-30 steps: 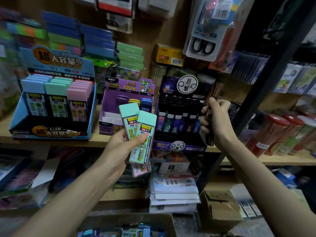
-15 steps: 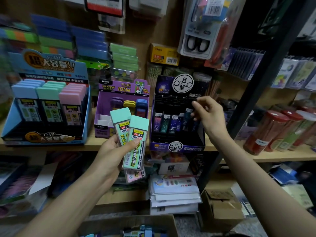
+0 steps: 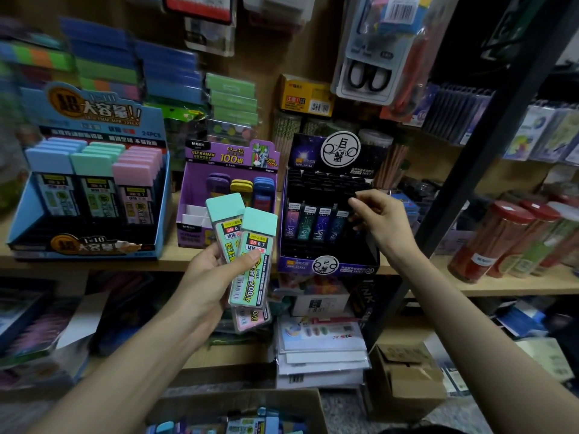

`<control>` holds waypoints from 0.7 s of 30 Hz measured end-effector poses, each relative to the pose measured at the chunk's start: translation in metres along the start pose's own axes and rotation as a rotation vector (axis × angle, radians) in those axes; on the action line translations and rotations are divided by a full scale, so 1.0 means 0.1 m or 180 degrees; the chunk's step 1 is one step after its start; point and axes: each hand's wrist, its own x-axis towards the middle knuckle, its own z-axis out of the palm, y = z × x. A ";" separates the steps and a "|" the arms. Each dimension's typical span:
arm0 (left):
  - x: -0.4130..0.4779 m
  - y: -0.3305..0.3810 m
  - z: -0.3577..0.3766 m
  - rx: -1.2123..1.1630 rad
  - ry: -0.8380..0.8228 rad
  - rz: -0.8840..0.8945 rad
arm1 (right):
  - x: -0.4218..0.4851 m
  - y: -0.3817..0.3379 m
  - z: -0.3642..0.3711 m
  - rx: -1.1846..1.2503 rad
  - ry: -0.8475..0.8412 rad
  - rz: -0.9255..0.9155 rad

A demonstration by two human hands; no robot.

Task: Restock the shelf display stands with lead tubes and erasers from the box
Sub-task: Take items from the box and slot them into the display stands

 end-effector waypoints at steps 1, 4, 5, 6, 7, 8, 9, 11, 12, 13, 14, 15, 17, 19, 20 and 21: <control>0.00 0.00 0.00 -0.0001 -0.0008 -0.0004 | 0.01 0.02 0.00 -0.0230 0.0013 -0.0018; 0.01 -0.02 0.02 -0.0003 -0.0018 -0.0035 | 0.04 0.02 0.01 -0.0700 0.0015 -0.0106; 0.01 -0.02 0.02 -0.0003 -0.0016 -0.0045 | 0.04 -0.01 0.01 -0.0806 0.0008 -0.0113; 0.01 -0.03 0.03 -0.0002 -0.0020 -0.0051 | 0.03 -0.03 0.01 -0.0958 0.0000 -0.0103; 0.00 -0.04 0.03 0.0002 -0.0032 -0.0056 | 0.01 -0.07 0.01 -0.1234 0.0054 -0.0117; -0.01 -0.05 0.03 0.0013 -0.0056 -0.0063 | -0.01 -0.11 -0.01 -0.1606 0.0219 -0.0175; -0.03 -0.05 0.03 0.0022 -0.0093 -0.0076 | -0.05 -0.16 -0.03 -0.1938 0.0482 -0.0272; -0.06 -0.05 0.03 0.0020 -0.0177 -0.0111 | -0.18 -0.32 -0.02 -0.1908 0.0844 -0.0561; -0.07 -0.05 0.03 0.0024 -0.0211 -0.0125 | -0.26 -0.42 0.04 -0.1536 0.0708 -0.0578; -0.08 -0.04 0.03 0.0033 -0.0235 -0.0141 | -0.35 -0.51 0.12 -0.1059 0.0327 -0.0452; -0.09 -0.04 0.04 0.0043 -0.0245 -0.0156 | -0.46 -0.60 0.22 -0.0606 -0.0191 -0.0203; -0.10 -0.04 0.04 0.0051 -0.0243 -0.0170 | -0.57 -0.67 0.32 -0.0204 -0.0710 0.0106; -0.11 -0.03 0.02 0.0068 -0.0232 -0.0202 | -0.75 -0.74 0.48 0.0461 -0.1371 0.0631; -0.14 -0.02 -0.01 0.0107 -0.0237 -0.0230 | -0.86 -0.75 0.56 0.0740 -0.1489 0.0781; -0.16 -0.01 -0.03 0.0133 -0.0250 -0.0228 | -0.90 -0.76 0.59 0.0837 -0.1454 0.0816; -0.18 0.01 -0.05 0.0148 -0.0268 -0.0211 | -0.93 -0.77 0.61 0.0929 -0.1402 0.0848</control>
